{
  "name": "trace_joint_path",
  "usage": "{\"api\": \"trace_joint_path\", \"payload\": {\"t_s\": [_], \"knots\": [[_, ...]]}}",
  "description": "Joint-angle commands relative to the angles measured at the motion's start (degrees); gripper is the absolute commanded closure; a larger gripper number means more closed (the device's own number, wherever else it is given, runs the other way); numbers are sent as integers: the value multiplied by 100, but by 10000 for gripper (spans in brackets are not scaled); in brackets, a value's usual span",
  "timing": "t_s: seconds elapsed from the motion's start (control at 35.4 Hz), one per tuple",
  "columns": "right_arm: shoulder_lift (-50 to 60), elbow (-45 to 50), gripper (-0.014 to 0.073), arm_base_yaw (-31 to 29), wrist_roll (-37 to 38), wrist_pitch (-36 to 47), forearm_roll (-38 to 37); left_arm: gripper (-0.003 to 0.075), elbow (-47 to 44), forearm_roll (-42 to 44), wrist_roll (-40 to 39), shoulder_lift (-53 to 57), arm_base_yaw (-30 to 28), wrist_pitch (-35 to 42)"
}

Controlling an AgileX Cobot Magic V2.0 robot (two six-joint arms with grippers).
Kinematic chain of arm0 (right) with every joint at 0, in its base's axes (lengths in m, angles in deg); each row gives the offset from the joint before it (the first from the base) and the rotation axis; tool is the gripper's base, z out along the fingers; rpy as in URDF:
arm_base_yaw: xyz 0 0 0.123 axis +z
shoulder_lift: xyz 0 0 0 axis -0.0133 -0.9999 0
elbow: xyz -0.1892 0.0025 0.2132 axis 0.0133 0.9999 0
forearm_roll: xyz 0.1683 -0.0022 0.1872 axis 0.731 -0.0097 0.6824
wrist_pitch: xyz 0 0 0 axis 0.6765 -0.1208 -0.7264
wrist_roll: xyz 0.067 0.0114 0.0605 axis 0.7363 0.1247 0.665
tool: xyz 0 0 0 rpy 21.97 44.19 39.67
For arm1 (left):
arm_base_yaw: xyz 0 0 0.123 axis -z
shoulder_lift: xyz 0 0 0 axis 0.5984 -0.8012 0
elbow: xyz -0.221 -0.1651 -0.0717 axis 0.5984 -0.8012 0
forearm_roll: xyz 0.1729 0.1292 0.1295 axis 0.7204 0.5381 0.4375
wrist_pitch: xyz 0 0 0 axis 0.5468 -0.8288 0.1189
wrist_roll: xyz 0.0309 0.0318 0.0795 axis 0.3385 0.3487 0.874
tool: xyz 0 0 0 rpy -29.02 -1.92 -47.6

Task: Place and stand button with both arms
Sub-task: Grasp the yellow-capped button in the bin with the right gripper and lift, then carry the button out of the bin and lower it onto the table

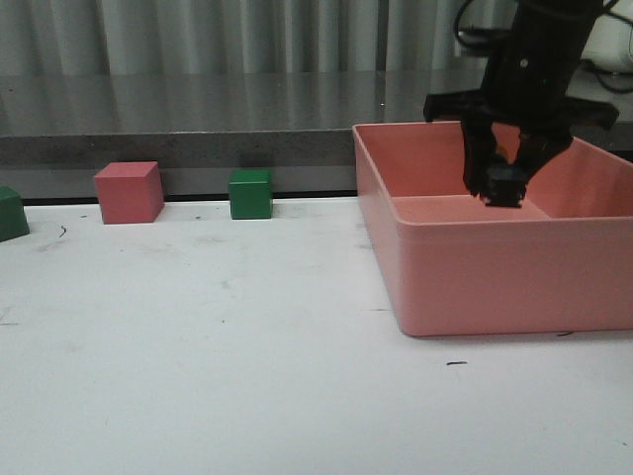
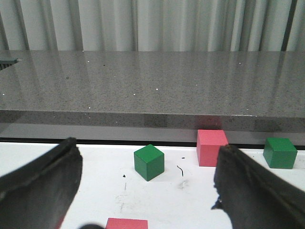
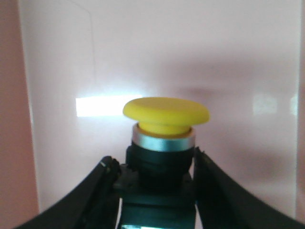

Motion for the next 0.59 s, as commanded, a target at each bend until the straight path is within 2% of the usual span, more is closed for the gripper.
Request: {"api": "trace_joint_path", "payload": {"t_s": [0.0,0.25,0.56], "knots": [[725,-246,359,192,-49,119,-32,176,226,-52,-57,-70,2,418],[965,-941,359,1156,-107,-252,144,176,226,-52,-57,-70,2,418],[-142,-2217,359,2871,-123,-586,554,175,226,-52,-57,-70,2,418]]}}
